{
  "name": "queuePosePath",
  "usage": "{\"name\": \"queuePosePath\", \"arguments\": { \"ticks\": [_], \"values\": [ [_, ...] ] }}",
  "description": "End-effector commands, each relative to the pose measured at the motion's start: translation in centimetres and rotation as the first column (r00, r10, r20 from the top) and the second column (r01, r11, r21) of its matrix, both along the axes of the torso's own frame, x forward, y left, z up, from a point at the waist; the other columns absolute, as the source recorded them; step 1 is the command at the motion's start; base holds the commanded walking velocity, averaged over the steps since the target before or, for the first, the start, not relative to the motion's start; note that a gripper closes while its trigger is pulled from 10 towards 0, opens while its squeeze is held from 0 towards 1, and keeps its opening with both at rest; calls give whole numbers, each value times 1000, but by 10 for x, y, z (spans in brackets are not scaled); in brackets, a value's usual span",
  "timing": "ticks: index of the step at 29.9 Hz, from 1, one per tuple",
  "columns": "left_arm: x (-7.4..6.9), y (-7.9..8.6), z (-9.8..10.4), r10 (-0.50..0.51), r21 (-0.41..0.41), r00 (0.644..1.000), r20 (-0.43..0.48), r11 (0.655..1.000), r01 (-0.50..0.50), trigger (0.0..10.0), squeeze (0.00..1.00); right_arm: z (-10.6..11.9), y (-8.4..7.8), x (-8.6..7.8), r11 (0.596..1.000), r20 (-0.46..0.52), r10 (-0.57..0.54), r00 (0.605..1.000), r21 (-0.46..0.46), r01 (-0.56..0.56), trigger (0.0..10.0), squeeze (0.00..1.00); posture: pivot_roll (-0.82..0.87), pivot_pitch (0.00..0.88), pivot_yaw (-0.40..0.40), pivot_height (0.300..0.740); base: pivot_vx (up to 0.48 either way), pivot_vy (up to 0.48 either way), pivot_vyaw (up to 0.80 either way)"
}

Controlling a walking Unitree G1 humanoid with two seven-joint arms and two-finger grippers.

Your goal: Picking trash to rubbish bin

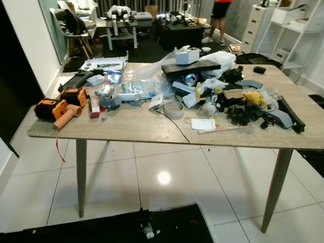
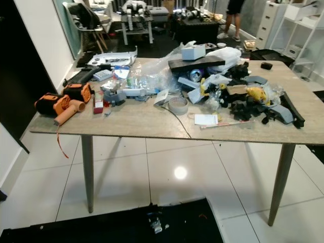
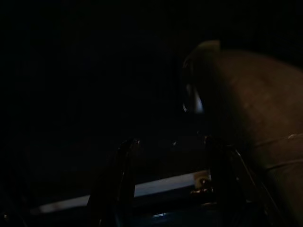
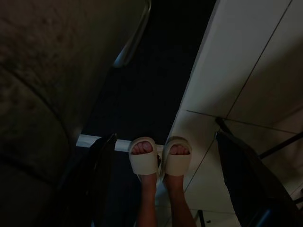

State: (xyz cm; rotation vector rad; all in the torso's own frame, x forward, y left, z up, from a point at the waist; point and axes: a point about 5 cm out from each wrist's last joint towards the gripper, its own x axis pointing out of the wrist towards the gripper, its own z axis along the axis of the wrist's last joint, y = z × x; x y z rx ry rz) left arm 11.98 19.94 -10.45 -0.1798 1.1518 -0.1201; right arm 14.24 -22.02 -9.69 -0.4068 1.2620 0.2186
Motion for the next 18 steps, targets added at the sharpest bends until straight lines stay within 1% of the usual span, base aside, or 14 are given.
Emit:
{"name": "queuePosePath", "arguments": {
  "ticks": [1, 18],
  "values": [
    [-10, -5, -4, 2, -19, 1000, -31, 1000, -2, 10000, 0, -3, 7, -4, 999, -9, -4, 1000, 32, 5, 10000, 0, -129, 142, 48, 740, 0, 0, 0],
    [-9, -7, -4, -6, -19, 1000, -30, 1000, 5, 10000, 0, -2, 7, -3, 1000, 11, -3, 1000, 23, 2, 10000, 0, -129, 138, 48, 740, 0, 0, 0]
  ]
}}
